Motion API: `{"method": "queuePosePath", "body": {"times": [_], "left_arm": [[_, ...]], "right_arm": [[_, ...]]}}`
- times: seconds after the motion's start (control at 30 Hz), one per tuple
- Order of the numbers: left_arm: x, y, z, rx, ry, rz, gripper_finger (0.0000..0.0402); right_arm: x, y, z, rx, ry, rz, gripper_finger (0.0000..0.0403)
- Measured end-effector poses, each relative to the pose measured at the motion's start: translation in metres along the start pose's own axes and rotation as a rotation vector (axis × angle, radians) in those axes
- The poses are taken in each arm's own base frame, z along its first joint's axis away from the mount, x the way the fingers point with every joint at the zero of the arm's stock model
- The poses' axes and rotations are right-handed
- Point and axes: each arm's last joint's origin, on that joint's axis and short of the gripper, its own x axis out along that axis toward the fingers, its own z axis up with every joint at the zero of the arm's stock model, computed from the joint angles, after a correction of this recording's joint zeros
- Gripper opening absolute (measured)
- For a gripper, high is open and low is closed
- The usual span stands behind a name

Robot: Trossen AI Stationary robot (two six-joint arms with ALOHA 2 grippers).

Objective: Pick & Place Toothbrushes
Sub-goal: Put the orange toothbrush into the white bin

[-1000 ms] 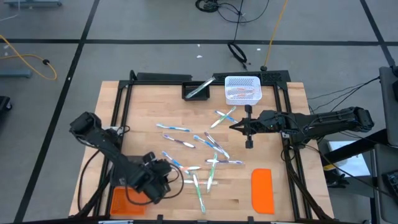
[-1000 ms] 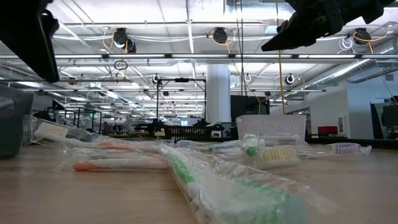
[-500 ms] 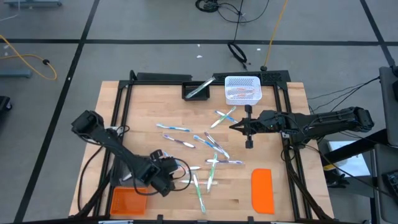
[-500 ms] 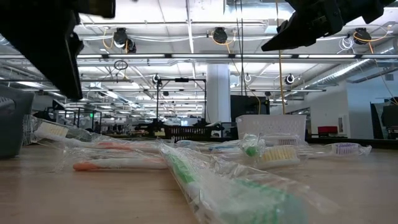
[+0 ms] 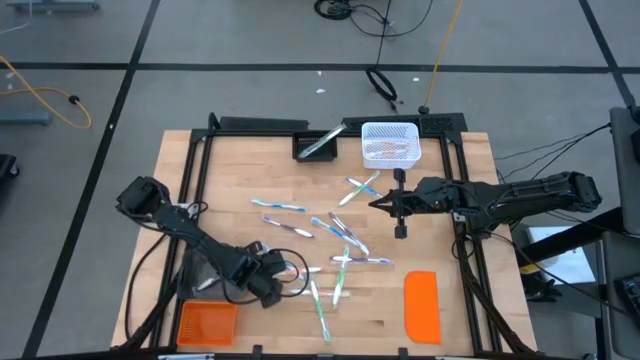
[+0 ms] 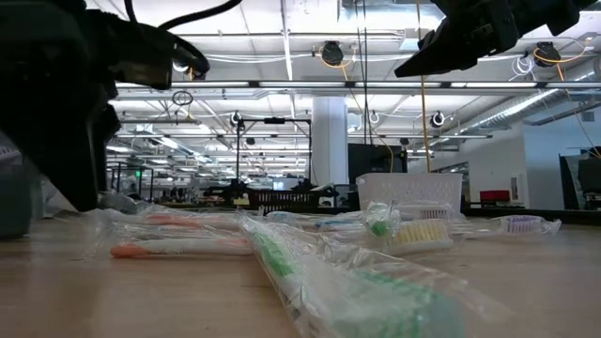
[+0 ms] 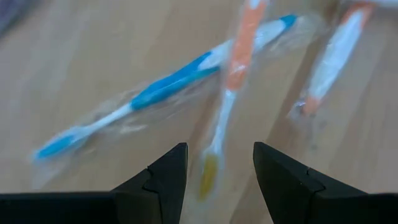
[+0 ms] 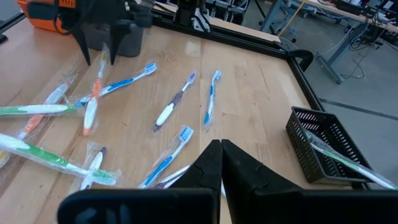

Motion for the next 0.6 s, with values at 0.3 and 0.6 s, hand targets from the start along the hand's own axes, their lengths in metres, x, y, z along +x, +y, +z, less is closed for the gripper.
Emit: {"method": "queuePosePath", "body": {"times": [0.3, 0.6], "left_arm": [[0.0069, 0.0017, -0.0038, -0.027, -0.007, -0.035, 0.0125], [0.0079, 0.0043, 0.0002, -0.012, -0.010, -0.034, 0.0009]], "right_arm": [[0.0000, 0.0000, 0.0000, 0.000, 0.000, 0.000, 0.0000], [0.0000, 0.0000, 0.0000, 0.001, 0.000, 0.000, 0.0000]]}}
